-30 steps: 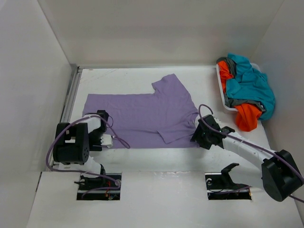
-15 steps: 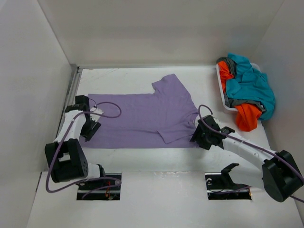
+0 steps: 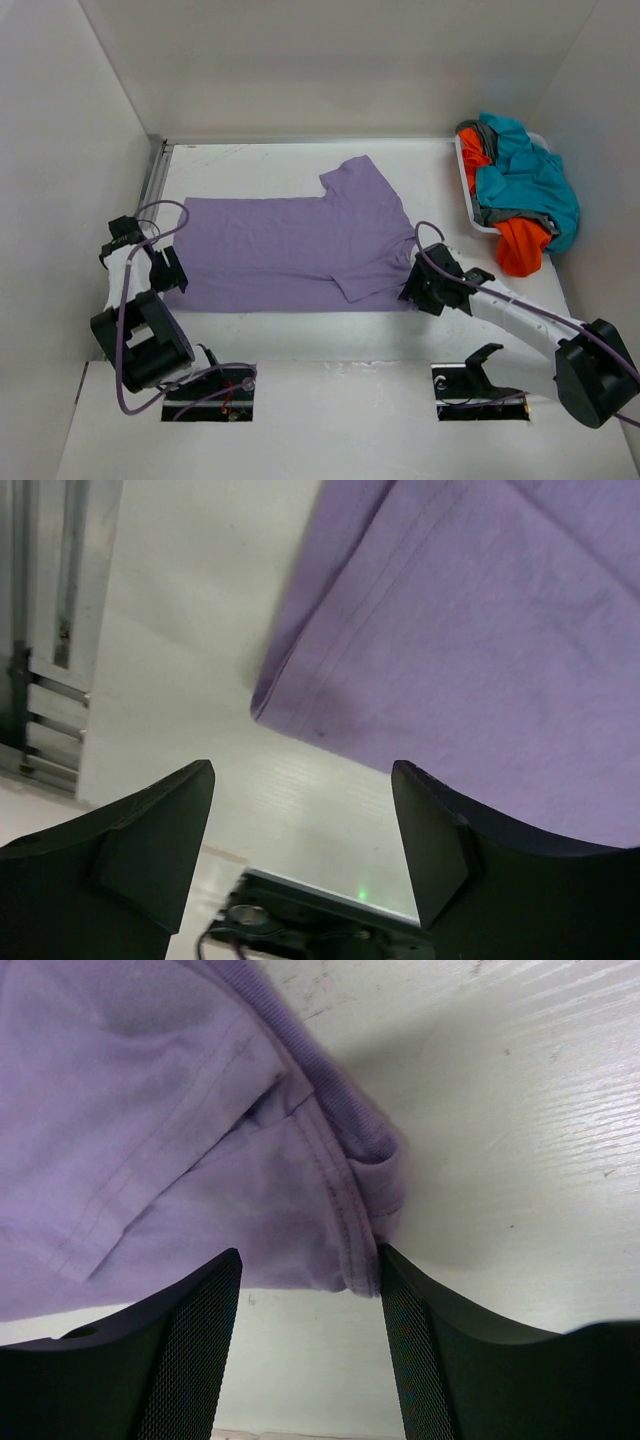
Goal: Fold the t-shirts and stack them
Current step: Fold the flattened tshirt in 1/3 of the way
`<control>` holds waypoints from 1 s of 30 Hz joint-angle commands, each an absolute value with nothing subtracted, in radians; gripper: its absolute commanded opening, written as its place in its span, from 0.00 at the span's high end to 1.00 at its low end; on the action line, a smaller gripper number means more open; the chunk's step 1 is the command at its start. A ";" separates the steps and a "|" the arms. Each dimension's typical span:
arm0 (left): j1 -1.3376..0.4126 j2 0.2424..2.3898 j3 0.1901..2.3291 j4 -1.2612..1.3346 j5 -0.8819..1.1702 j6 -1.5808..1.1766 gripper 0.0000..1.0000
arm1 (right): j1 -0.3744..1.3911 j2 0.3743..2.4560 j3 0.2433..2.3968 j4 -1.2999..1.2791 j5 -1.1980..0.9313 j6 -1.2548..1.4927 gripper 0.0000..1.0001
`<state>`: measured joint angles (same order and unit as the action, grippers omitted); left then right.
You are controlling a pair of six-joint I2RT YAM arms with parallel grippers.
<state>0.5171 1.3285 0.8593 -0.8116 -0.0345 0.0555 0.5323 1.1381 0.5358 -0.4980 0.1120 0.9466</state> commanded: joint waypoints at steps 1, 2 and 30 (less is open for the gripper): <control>0.533 1.444 0.960 -0.837 -0.008 -0.191 0.30 | 0.561 1.089 0.546 -0.499 0.124 0.969 0.39; 0.541 1.494 0.975 -0.868 0.017 -0.237 0.31 | 0.564 1.078 0.543 -0.508 0.129 0.977 0.39; 0.657 1.723 0.965 -0.778 0.061 -0.377 0.93 | 0.616 1.167 0.563 -0.548 0.195 1.089 0.42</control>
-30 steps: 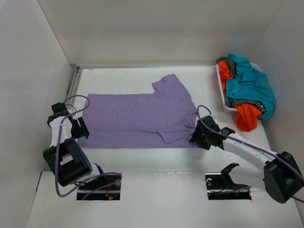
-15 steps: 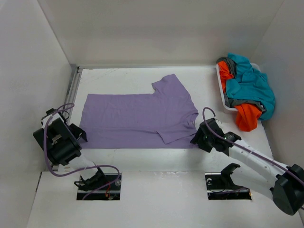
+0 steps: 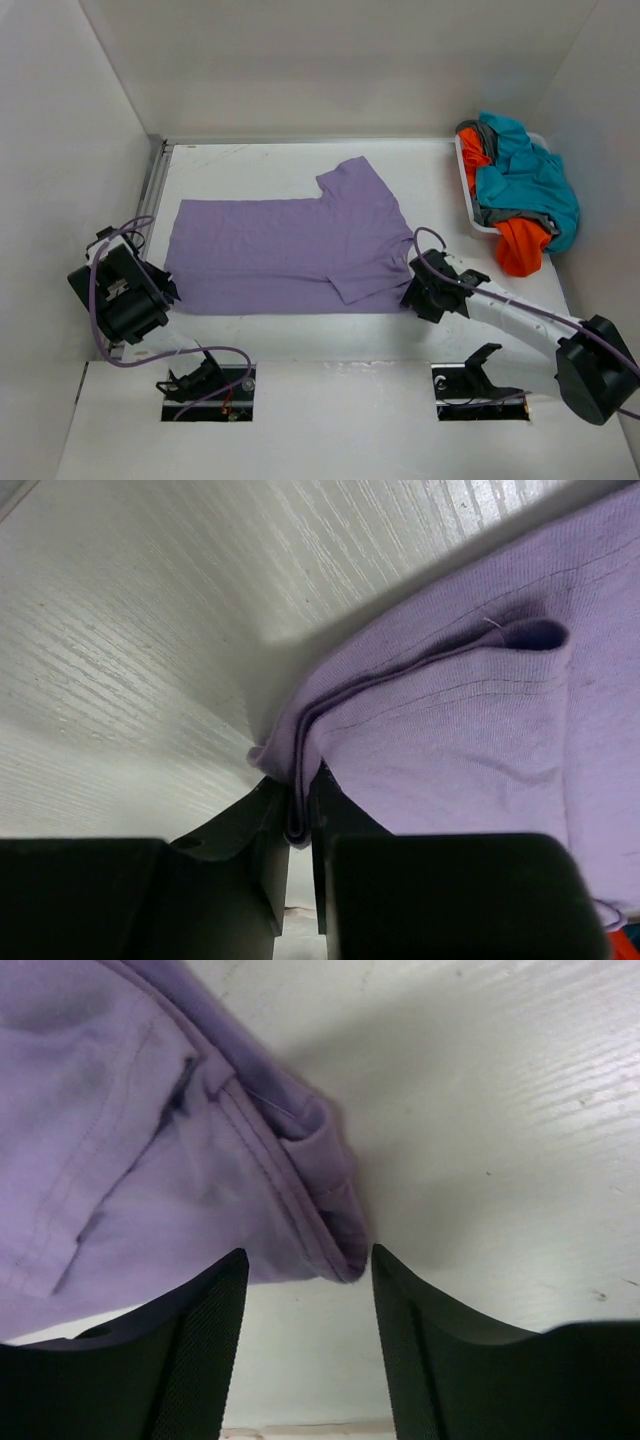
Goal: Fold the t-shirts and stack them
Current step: Fold the flattened tshirt in 1/3 of the way
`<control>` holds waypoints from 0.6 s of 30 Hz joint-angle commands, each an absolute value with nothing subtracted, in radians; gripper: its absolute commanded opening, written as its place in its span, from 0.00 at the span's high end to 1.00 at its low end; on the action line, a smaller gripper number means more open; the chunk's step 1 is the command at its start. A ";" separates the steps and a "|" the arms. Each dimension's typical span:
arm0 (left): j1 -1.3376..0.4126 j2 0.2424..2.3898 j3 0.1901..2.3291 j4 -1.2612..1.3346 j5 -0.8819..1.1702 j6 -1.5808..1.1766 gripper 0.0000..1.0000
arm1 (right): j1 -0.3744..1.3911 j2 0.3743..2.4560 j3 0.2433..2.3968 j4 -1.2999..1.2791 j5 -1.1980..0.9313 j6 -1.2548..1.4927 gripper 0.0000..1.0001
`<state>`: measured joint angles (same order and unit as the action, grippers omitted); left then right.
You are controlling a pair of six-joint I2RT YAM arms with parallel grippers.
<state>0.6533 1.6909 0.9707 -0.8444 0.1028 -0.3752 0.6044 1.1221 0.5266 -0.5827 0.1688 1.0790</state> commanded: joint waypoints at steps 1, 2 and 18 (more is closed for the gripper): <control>0.657 1.723 0.965 -0.778 0.061 -0.376 0.94 | 0.616 1.178 0.564 -0.539 0.192 1.089 0.44; 0.657 1.718 0.963 -0.784 0.057 -0.368 0.95 | 0.616 1.204 0.565 -0.523 0.186 1.086 0.53; 0.680 1.635 1.000 -1.180 -0.089 -0.020 1.00 | 0.755 0.798 0.545 -1.044 0.212 1.310 1.00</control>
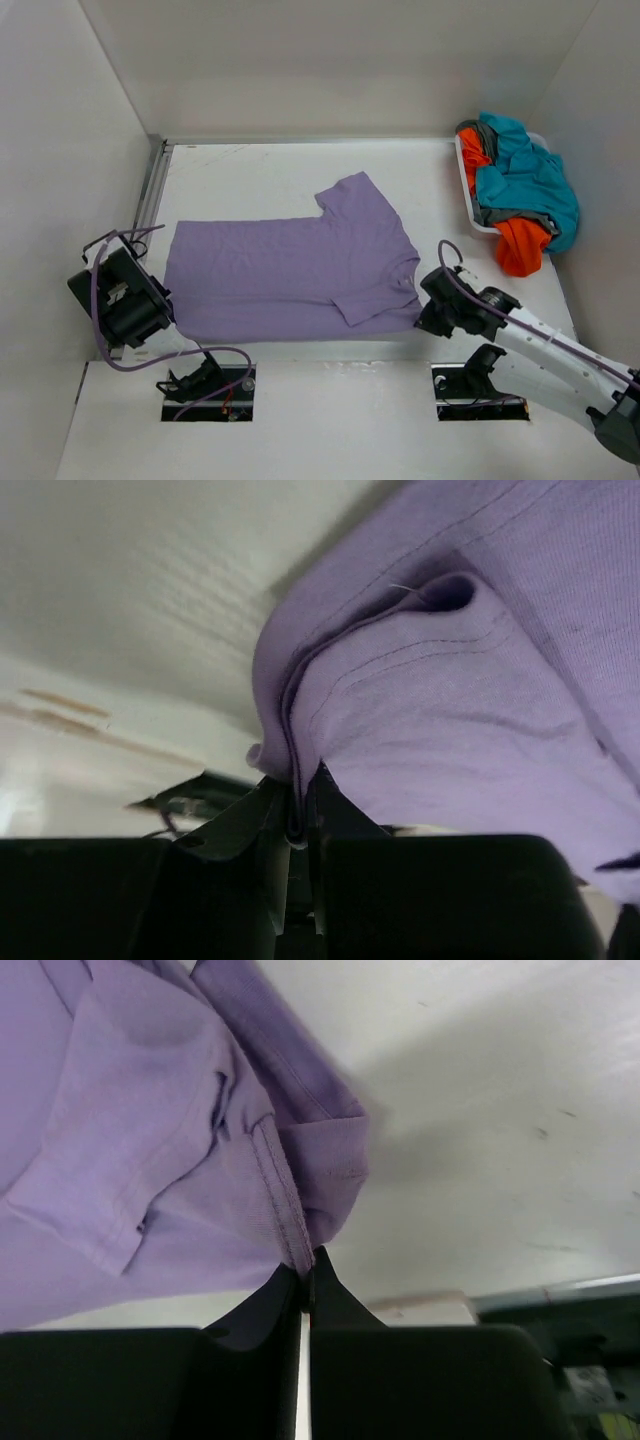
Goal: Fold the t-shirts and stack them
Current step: Fold the flattened tshirt in 1/3 of the way, then grap the side of the flattened tshirt furthest away from the robot with both arms
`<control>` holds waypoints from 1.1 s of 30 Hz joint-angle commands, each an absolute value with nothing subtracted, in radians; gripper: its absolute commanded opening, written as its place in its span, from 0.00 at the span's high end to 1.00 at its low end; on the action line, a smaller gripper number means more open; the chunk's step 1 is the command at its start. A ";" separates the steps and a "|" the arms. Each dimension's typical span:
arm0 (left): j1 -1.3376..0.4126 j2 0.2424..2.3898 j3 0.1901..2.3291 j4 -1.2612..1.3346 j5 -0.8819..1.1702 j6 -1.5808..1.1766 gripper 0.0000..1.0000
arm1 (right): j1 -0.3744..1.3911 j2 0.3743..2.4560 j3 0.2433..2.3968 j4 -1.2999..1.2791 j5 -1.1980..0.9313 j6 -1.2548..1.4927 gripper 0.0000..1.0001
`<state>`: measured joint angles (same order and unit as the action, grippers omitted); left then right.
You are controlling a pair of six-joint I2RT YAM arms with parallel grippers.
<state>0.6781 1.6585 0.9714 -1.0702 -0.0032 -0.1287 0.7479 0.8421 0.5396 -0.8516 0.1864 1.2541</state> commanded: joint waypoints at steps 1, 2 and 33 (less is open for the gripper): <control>0.697 1.637 1.002 -1.183 -0.100 -0.012 1.00 | 0.755 0.784 0.540 -1.063 0.206 1.313 1.00; 0.711 1.640 1.006 -1.187 -0.104 -0.006 1.00 | 0.757 0.779 0.540 -1.071 0.204 1.315 1.00; 0.524 1.865 1.431 -0.764 0.126 -0.233 0.48 | 0.380 2.615 2.698 -0.950 0.144 0.432 0.36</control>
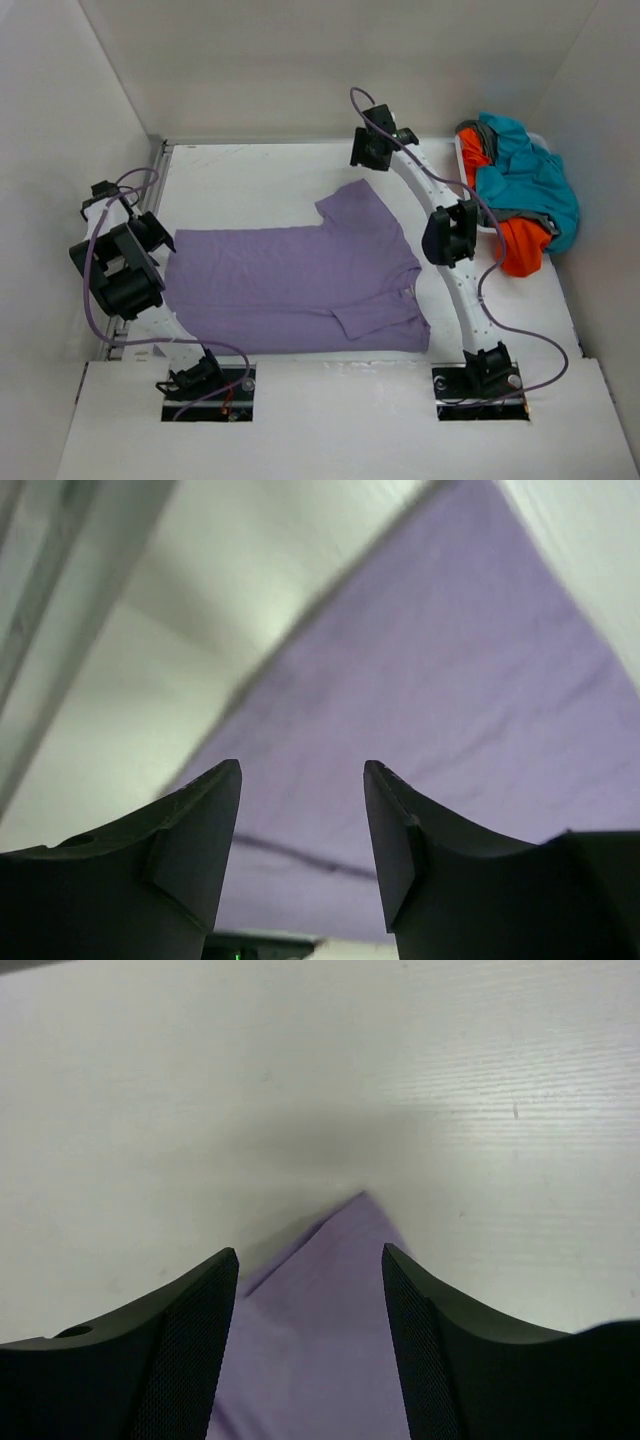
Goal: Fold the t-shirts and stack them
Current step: Grap the side of the flattened tshirt furthest away from the robot with both arms
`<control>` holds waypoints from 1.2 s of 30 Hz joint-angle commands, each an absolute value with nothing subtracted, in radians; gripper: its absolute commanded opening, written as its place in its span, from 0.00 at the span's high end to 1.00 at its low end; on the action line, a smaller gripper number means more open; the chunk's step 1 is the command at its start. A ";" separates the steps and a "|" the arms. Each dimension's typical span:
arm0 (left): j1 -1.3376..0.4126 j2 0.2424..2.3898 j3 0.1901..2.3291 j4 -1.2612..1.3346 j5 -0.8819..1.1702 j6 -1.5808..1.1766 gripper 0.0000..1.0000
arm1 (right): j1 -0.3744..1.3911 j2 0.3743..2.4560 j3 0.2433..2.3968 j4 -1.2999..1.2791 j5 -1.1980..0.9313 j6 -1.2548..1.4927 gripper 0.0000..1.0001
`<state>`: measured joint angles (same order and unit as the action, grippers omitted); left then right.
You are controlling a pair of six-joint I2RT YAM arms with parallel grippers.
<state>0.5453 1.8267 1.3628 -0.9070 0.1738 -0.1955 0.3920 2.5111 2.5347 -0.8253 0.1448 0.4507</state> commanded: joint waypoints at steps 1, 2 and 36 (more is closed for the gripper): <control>0.524 1.882 1.437 -0.741 0.095 -0.229 0.47 | 0.381 2.638 2.692 -0.942 0.153 0.455 0.36; 0.522 1.896 1.442 -0.720 0.065 -0.216 0.47 | 0.383 2.645 2.686 -0.940 0.156 0.459 0.36; 0.363 2.026 1.516 -0.603 0.006 -0.147 0.42 | 0.429 2.395 2.321 -0.810 0.098 0.402 1.00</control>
<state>0.3805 1.9839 1.4872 -0.6155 0.0029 -0.1604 0.4202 2.4809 2.3287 -0.8688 0.0940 0.4248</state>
